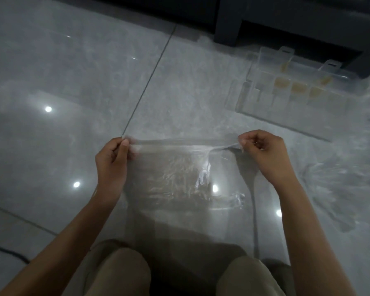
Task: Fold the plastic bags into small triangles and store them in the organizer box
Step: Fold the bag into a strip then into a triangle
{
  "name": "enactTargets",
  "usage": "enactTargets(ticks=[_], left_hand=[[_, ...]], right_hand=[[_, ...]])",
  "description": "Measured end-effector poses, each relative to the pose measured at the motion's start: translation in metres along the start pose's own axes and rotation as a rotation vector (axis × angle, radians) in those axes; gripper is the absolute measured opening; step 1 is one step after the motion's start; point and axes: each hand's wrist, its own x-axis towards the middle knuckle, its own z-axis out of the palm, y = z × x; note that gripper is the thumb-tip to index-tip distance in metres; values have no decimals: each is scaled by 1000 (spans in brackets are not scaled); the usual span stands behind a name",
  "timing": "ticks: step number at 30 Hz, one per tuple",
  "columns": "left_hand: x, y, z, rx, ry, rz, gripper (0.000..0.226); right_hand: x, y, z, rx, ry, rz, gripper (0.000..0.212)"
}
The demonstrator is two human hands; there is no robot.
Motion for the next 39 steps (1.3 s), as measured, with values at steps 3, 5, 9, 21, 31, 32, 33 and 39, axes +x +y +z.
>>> enactTargets(ticks=[3, 5, 9, 21, 31, 32, 33, 39], left_hand=[[-1, 1, 0, 5, -23, 7, 18], [-1, 1, 1, -22, -10, -1, 18], [-2, 1, 5, -33, -10, -50, 22], [-8, 4, 15, -89, -5, -153, 23], [6, 9, 19, 266, -6, 239, 41], [6, 6, 18, 423, -89, 351, 43], [6, 1, 20, 578, -171, 446, 45], [-9, -24, 45, 1041, -446, 583, 59]], right_hand=[[-1, -2, -1, 53, 19, 18, 25], [-2, -4, -2, 82, 40, 34, 23], [-1, -7, 5, 71, 112, 76, 26], [-2, -6, 4, -114, 349, 59, 13], [-23, -35, 91, -480, 186, -419, 34], [-19, -36, 98, -516, 118, -464, 38], [-15, -37, 106, -563, 51, -486, 43], [-9, -15, 141, -842, -221, -484, 59]])
